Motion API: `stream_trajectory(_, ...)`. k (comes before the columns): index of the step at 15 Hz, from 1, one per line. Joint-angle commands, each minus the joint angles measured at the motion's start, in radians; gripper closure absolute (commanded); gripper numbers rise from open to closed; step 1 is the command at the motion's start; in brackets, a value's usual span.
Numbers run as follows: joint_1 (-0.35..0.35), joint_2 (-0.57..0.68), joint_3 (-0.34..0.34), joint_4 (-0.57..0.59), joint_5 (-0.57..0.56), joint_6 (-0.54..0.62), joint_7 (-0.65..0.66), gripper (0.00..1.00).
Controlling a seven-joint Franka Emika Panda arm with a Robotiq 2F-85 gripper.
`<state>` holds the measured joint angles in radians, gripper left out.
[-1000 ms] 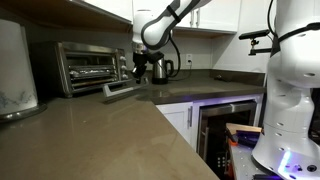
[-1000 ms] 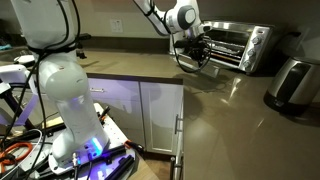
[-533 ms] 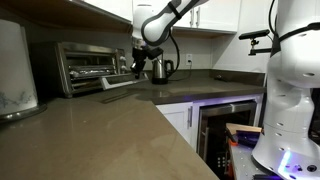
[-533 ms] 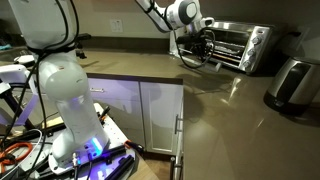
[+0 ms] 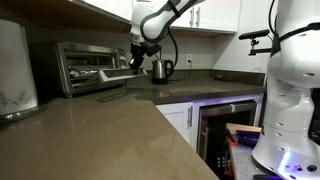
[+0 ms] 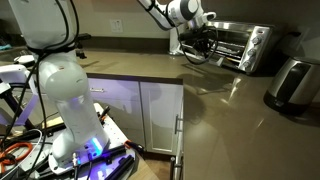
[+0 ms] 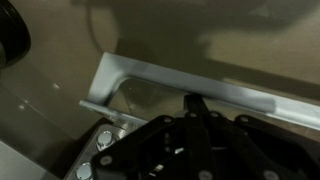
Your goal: Close the toaster oven door
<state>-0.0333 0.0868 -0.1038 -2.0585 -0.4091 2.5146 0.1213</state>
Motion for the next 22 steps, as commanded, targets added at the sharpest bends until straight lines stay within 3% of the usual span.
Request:
stream_trajectory(1,-0.004,0.016,0.003,0.038,-0.018,-0.009,0.003,1.00)
stream_trajectory(10,-0.012,0.035,0.004,0.085,0.016,-0.041,-0.054,1.00)
stream_trajectory(22,-0.036,0.081,-0.001,0.232,0.063,-0.172,-0.192,1.00)
